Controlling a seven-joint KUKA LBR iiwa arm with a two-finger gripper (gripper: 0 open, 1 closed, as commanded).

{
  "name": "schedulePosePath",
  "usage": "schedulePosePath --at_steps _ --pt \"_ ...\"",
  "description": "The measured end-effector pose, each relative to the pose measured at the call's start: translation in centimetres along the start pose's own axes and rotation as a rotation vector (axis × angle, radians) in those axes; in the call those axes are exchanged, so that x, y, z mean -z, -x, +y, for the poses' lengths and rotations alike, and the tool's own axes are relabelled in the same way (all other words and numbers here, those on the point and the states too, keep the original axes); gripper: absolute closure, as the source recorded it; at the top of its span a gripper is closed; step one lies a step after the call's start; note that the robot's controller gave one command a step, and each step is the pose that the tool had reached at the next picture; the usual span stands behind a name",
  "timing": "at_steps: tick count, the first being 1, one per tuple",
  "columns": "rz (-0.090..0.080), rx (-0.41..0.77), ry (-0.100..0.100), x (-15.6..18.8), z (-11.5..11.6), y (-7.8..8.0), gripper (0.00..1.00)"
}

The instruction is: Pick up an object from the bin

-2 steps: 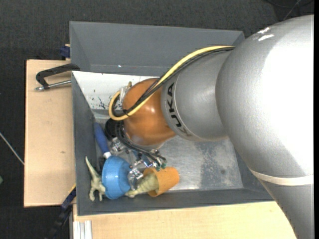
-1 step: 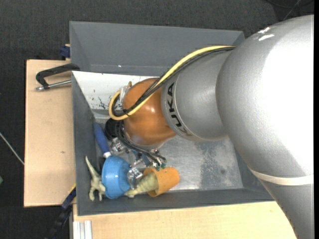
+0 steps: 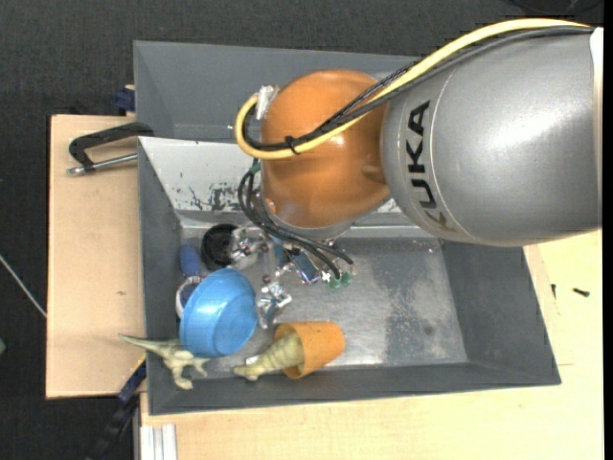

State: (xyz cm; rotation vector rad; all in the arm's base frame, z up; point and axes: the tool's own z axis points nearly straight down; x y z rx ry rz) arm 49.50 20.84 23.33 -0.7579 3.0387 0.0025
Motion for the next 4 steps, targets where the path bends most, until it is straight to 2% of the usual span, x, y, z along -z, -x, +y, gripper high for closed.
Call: schedulePosePath --at_steps 1,2,3,4 --pt "0.010 0.365 0.003 -3.8 -1.9 -0.5 1.00" --pt "0.010 -0.089 0.002 -6.5 -2.0 -1.1 1.00" --pt "0.006 0.128 0.003 -10.1 0.6 0.0 1.00" --pt "-0.005 0.201 0.000 2.6 -0.2 0.4 1.00"
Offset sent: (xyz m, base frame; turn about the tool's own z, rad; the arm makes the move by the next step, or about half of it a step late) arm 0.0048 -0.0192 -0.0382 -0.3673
